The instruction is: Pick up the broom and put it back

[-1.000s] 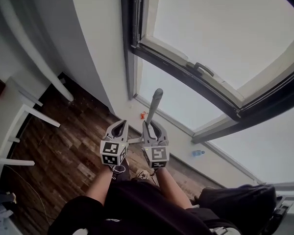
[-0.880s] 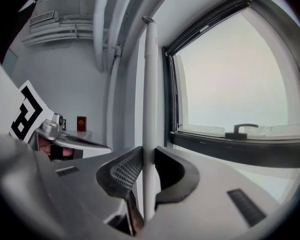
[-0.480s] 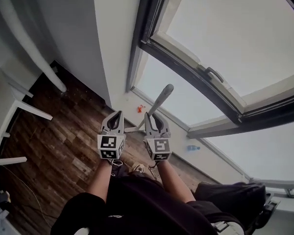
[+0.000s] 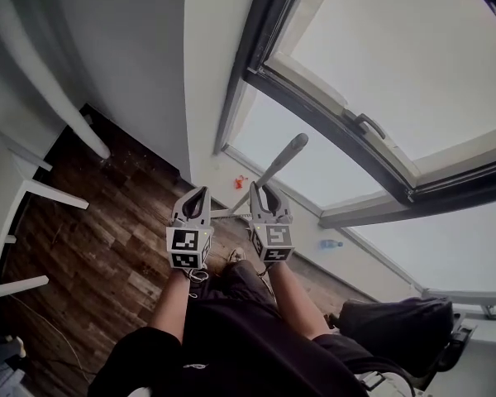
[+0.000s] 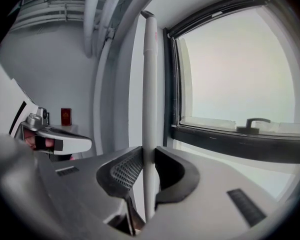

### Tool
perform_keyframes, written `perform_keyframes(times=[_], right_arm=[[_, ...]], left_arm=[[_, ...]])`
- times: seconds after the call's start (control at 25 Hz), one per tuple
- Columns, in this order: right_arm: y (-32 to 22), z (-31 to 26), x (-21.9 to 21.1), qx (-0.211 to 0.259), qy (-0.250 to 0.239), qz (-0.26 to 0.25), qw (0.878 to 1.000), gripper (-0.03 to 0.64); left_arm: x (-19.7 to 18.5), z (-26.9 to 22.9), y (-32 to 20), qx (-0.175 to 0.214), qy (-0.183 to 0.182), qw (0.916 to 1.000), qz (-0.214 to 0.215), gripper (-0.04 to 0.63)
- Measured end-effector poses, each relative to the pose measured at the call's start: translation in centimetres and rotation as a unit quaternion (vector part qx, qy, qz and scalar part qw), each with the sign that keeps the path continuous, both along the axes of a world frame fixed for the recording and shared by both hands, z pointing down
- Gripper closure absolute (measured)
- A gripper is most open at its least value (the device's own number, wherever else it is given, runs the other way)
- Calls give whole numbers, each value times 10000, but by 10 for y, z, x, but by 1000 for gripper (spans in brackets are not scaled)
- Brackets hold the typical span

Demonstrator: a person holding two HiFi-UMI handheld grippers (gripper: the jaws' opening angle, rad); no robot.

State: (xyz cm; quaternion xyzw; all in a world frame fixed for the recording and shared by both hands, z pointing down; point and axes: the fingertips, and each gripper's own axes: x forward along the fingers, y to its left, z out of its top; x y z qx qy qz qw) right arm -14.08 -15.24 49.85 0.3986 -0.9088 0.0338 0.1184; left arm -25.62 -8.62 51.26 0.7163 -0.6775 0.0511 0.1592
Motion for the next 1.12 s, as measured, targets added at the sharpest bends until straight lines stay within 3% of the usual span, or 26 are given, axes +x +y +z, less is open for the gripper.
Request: perform_keyframes(times=[0.36,0.8,1.12], right_arm=[[-32,31,-34,-288,-85,-159,9994,528],[-93,114,-72,-960,-84,-328,9948,528],[-131,165,-72,-1320,83,-351,9906,528]], left_arm=[[-8,23,-19,-180,-72,9998,-20,594],[-25,86,-67,-859,-261,9960,28,594],[-9,122,-110,-1092,-310,9928,390,594]])
